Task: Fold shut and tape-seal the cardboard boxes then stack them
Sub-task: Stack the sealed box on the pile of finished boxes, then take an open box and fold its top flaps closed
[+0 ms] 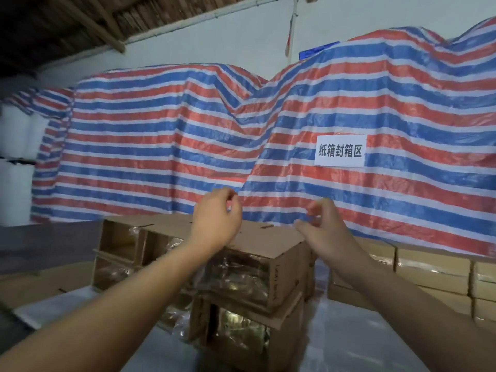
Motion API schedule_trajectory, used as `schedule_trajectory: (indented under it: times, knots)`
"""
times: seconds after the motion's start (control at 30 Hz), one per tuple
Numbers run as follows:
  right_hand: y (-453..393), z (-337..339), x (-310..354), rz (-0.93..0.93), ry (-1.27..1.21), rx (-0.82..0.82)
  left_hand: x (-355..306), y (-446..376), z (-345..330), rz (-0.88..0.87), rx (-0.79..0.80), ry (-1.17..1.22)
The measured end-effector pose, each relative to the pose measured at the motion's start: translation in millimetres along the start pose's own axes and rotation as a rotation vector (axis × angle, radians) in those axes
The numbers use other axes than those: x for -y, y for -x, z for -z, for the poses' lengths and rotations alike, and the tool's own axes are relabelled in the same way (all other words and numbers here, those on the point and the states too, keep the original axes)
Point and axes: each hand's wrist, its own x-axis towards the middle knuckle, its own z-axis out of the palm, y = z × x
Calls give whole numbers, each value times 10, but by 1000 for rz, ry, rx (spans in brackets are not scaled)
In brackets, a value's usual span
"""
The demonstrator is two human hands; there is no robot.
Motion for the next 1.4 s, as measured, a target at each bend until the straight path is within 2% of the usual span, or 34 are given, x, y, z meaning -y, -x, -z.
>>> schedule_trajectory:
  times: [0.1,0.17,0.23,0.33,0.37,0.4,0.47,0.6,0.73,0.83,0.97,1.07,1.17,1.27,1.4]
  knots:
    - [-289,-229,267,26,-22,108,443,-312,199,98,-6,-141]
    - [-423,-371,355,32,14,241,686,-442,269,120,100,-249]
    - [-515,-488,346,29,115,410,824,-464,299,83,275,-203]
    - [-505,-623,296,65,363,774,841,-308,279,131,681,-31]
    - [-462,-671,251,112,475,882,843,-244,256,120,808,-59]
    - [-413,-715,211,148,593,923,861,-191,231,77,900,-129]
    - [-344,-764,160,98,713,864,908,-122,184,-11,939,-254]
    - [-273,-768,108,164,686,649,821,-82,171,-72,815,-295]
    - [-233,-571,184,220,697,382,536,-135,169,-79,602,-154]
    - [-301,-189,332,163,623,351,210,-304,172,-23,552,-38]
    - [-340,464,465,56,521,406,-328,-541,174,7,716,66]
    - [-316,1017,455,-120,396,454,-720,-600,69,70,853,96]
    - [-235,1497,284,-278,356,515,-1078,-518,-200,142,985,118]
    - [-83,1820,2,-436,358,602,-1383,-299,-508,151,1126,27]
    - [175,2090,-510,-546,321,501,-1565,48,-951,218,1265,125]
